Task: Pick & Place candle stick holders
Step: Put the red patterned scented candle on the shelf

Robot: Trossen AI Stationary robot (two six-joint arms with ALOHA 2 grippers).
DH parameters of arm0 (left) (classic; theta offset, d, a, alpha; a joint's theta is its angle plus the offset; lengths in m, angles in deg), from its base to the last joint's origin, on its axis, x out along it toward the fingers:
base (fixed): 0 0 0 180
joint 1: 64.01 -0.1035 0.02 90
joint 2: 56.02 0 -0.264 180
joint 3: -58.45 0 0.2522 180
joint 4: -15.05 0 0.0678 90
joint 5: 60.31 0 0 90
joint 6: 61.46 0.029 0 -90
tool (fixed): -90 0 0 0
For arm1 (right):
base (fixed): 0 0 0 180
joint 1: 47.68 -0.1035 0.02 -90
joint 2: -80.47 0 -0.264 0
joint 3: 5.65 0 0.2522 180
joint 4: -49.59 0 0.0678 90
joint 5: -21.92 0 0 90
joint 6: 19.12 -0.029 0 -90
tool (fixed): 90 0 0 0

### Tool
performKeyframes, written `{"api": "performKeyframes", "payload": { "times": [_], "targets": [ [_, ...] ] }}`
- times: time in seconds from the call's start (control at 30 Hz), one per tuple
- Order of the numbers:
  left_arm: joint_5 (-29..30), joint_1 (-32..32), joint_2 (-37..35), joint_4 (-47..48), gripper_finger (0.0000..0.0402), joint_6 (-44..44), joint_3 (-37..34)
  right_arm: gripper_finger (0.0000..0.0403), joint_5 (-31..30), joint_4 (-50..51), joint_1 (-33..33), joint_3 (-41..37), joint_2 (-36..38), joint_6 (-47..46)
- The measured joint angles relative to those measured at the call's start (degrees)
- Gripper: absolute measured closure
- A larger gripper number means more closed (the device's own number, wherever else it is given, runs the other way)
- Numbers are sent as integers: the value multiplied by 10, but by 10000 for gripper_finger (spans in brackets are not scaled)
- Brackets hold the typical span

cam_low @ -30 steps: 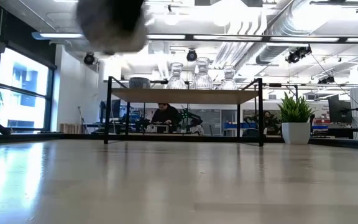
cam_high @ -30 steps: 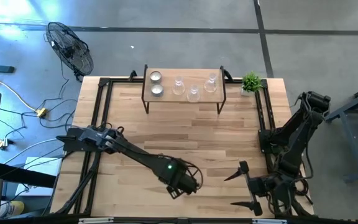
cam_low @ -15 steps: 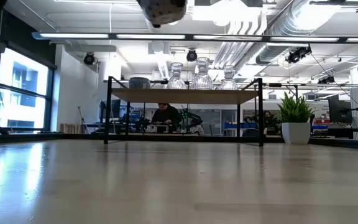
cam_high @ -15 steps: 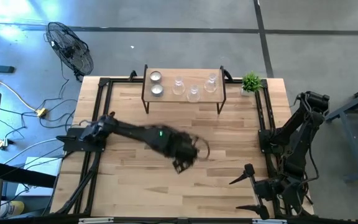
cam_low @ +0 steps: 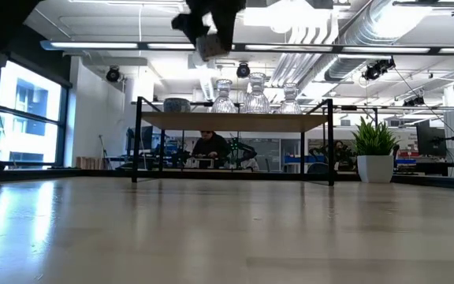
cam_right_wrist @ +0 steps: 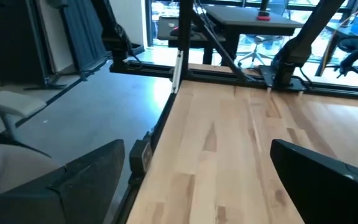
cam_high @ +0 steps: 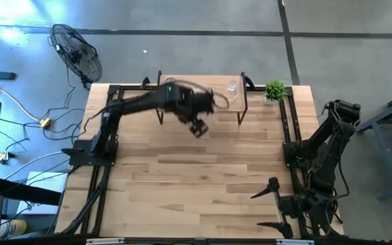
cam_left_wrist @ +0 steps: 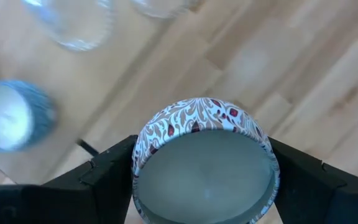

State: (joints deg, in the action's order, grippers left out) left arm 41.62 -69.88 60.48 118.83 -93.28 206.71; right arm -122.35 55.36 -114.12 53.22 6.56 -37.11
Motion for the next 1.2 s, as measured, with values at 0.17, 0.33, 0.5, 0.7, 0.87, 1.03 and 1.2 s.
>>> {"api": "performKeyframes", "payload": {
  "times": [0.17, 0.33, 0.5, 0.7, 0.87, 1.03, 1.2],
  "targets": [
    [-36, -79, 0, 0, 112, 43, 0, 6, -8, 9, 0, 0, 0, 0],
    [-72, -129, 0, 0, 112, 68, 0, 6, -10, 31, 1, 0, 0, 2],
    [-86, -152, 0, 0, 112, 95, 0, 6, -33, 42, 1, 0, 0, 30],
    [-89, -155, 11, -5, 112, 107, 0, 6, -41, 67, 1, 0, 0, 35],
    [-103, -151, 35, -11, 112, 135, 0, 6, -39, 70, 1, 0, 0, 35],
    [-101, -153, 49, -1, 112, 145, 0, 6, -39, 72, 1, 0, 0, 29],
    [-99, -159, 53, 0, 112, 153, 0, 6, -39, 72, 1, 0, 0, 28]
  ]
}}
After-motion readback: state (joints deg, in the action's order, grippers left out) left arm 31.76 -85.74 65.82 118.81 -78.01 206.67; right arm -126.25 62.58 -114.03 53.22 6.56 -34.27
